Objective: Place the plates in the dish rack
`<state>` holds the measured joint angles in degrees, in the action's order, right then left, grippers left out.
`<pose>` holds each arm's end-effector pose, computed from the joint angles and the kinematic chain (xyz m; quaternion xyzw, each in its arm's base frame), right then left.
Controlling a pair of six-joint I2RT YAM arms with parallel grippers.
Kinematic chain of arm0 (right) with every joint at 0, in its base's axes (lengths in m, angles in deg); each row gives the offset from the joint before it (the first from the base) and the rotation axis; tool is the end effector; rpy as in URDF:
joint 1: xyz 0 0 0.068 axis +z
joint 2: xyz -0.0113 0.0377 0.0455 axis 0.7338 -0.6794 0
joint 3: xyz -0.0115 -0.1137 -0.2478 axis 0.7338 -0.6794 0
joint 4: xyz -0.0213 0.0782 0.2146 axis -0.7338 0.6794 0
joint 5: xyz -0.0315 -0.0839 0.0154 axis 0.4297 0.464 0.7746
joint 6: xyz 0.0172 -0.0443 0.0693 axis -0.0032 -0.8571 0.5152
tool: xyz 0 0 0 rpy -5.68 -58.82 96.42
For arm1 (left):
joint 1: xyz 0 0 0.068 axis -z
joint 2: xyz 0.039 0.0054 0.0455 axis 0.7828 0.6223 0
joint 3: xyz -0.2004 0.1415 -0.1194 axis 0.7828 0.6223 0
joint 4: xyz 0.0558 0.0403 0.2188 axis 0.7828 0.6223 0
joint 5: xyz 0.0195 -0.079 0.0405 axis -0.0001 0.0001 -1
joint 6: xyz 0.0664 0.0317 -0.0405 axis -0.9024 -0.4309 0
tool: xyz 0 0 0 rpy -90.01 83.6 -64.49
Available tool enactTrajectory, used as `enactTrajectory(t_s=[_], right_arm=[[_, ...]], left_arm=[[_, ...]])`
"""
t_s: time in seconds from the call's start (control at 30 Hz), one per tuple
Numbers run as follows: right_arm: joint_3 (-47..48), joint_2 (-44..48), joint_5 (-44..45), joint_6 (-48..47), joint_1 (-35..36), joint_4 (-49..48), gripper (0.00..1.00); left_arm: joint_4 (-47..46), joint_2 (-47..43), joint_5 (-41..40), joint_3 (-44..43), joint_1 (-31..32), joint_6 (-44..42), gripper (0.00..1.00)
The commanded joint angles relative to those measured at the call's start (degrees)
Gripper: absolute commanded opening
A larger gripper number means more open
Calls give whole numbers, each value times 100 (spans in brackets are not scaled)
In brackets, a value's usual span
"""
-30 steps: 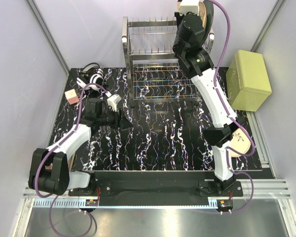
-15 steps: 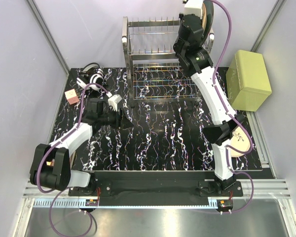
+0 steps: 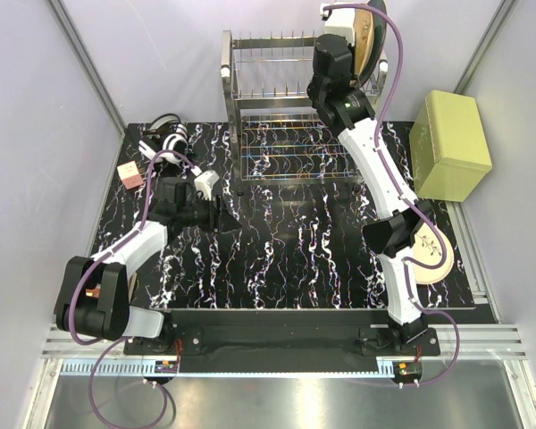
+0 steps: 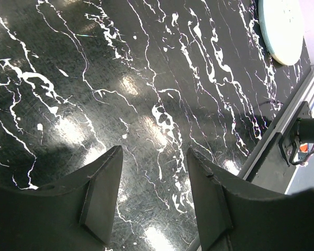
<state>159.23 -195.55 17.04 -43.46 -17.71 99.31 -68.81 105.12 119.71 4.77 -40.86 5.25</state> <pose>0.4242 0.1728 0.4859 0.0748 0.6834 -0.2106 0.6950 0.2535 -0.0985 0.2104 0.1432 0.8492 -0.3996 0.3143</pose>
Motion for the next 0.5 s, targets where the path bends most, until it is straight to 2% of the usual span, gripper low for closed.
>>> enactTrajectory(t_s=[0.0, 0.2, 0.27, 0.4, 0.47], right_arm=[[457, 86, -63, 231, -49, -752, 0], [466, -63, -116, 266, -146, -744, 1], [466, -116, -177, 275, -190, -752, 11], [440, -177, -274, 283, -225, -752, 16], [431, -178, -370, 283, -234, -743, 27]], left_arm=[[-304, 34, 118, -6, -81, 3, 56], [-331, 86, 153, 3, -169, 38, 57], [-331, 130, 162, -6, -195, 56, 57], [-339, 192, 197, -32, -230, 91, 57], [-339, 218, 206, -32, -248, 108, 57]])
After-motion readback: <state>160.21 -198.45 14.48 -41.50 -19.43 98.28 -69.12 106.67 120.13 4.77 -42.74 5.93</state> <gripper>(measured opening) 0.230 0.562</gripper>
